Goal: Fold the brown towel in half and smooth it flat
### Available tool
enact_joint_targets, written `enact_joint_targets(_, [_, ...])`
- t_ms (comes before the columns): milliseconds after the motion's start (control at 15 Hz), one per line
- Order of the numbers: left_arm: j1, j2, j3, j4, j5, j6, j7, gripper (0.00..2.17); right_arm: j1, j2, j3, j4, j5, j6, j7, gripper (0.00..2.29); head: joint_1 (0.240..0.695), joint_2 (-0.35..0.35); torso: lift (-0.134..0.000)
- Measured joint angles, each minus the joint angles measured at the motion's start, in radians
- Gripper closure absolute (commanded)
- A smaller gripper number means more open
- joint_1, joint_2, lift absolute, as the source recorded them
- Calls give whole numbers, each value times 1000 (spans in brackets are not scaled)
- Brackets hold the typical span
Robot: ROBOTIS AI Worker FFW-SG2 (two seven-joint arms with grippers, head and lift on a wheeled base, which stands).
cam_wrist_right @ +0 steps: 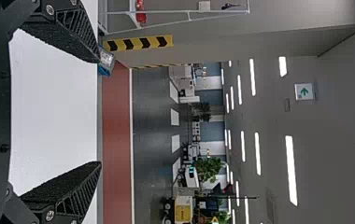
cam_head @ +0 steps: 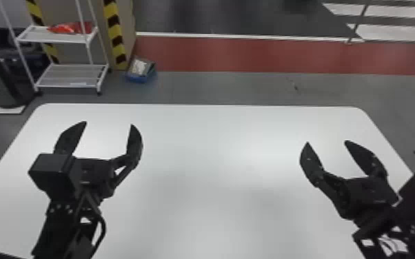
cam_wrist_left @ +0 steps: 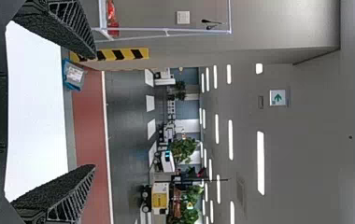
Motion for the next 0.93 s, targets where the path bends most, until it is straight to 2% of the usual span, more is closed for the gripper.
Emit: enact_joint_targets(933, [3, -2, -4, 3, 0, -21, -5, 39, 15, 4, -13, -3, -11, -22, -7, 110, 695, -92, -117])
